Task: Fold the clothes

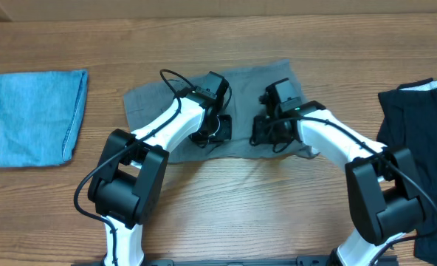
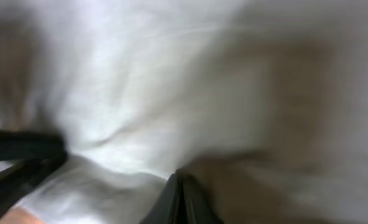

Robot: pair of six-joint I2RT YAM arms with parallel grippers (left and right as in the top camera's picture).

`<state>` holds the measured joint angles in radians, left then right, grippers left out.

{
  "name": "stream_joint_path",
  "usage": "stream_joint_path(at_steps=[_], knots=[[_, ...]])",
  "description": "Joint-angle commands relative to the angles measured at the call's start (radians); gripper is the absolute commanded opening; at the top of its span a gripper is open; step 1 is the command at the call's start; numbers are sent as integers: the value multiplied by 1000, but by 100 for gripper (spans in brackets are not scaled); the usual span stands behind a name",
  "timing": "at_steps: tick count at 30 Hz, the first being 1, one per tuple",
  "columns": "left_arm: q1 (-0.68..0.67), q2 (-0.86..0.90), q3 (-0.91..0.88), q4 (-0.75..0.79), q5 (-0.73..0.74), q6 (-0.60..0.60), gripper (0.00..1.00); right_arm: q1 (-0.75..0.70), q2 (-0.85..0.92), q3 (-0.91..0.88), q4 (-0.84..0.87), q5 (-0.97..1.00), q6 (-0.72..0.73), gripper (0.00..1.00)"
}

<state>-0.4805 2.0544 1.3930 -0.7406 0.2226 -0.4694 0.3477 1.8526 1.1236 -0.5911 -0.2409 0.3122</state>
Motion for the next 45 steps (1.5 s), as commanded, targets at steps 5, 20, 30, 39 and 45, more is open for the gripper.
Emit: stream_joint_path(at_steps=[5,20,30,39,45], knots=[[-2,1,-32,-3,-76,-10,9,-140,7,-5,-50,51,6,4],[1,-2,-25,-13,-100,-3,4,-247,7,-6,-69,155,3,4],[67,-8,122,-108,-232,27,8,-247,7,-22,-65,173,4,8],[136,-2,126,-18,-390,-7,20,-247,7,-25,-61,172,11,8],[188,26,124,-34,-399,3,21,-247,7,-25,-58,172,11,8]])
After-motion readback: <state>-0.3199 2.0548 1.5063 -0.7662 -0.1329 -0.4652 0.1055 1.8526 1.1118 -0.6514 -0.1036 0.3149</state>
